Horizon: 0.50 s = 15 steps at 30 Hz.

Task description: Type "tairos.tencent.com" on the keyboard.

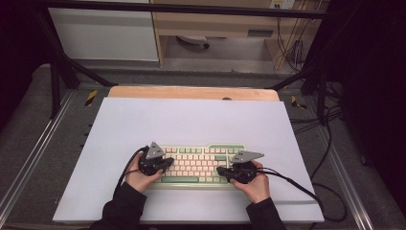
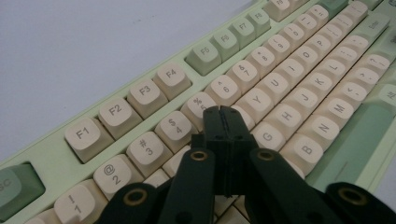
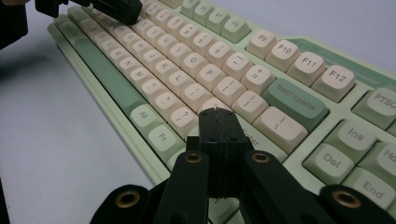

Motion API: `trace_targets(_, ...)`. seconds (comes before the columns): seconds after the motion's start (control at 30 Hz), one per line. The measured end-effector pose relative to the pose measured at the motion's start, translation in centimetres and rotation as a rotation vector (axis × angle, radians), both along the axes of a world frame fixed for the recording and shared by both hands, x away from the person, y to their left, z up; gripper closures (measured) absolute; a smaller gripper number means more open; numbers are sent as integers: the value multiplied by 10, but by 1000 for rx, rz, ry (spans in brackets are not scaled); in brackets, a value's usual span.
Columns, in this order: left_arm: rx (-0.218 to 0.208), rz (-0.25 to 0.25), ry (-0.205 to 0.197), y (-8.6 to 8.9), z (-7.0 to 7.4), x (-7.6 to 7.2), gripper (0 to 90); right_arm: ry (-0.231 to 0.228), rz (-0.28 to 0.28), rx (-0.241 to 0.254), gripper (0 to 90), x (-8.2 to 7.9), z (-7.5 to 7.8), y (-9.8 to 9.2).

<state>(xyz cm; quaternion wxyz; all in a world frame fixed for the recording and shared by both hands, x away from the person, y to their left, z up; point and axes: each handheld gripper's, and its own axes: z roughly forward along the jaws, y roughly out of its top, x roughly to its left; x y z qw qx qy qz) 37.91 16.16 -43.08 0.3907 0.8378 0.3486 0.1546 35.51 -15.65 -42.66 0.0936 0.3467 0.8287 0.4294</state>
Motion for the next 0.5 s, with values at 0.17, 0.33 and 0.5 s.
trace_targets(0.17, -17, -2, -6, 2, 4, -2, 900, -8, -2, 3, 900, 0, 2, -1)
trace_targets(0.33, -23, -6, -15, 6, 8, -6, 900, -9, -4, 9, 900, -1, 3, -2)
trace_targets(0.5, -33, -1, -23, 13, 12, -11, 900, -3, -9, 17, 900, -1, 4, -2)
